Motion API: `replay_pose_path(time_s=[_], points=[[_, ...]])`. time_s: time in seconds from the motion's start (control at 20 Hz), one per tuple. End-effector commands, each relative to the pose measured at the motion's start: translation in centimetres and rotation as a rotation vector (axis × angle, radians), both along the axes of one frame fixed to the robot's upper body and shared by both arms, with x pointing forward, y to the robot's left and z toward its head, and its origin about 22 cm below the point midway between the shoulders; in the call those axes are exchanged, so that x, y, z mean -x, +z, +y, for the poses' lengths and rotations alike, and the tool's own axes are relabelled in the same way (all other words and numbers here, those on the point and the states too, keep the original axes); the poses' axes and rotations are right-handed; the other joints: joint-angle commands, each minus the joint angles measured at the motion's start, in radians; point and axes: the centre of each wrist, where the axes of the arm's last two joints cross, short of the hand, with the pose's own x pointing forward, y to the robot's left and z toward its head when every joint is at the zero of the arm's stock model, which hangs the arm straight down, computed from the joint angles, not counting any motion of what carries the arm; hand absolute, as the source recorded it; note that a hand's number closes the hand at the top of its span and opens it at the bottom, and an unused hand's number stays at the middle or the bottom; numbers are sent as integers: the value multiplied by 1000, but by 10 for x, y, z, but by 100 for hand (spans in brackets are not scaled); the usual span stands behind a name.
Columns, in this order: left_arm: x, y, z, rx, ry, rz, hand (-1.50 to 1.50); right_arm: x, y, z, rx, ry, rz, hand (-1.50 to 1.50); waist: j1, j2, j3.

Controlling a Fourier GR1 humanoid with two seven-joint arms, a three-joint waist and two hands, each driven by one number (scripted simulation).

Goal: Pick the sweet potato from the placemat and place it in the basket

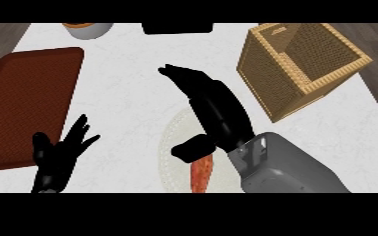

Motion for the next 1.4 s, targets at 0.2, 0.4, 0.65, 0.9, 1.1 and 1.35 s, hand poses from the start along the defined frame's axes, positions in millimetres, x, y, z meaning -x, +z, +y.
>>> replay_pose_path(time_s=[0.2,0.4,0.65,0.9,1.1,1.35], points=[[13,-18,-5,10,34,144,0,21,102,-14,370,-19,8,-150,-12,10,-8],[23,-17,0,-11,9,132,0,22,108,-21,527,35,175,-150,15,20,-7],[17,-10,4,2,28,125,0,22,136,-55,606,39,231,-150,5,21,-6],[10,-15,7,3,33,140,0,31,158,-59,616,60,257,-150,6,24,-7],[22,-12,-14,3,-8,130,0,33,153,-64,587,45,296,-150,30,27,-5],[14,-15,-12,-2,-20,127,0,43,123,-49,524,50,305,-150,37,32,-5]])
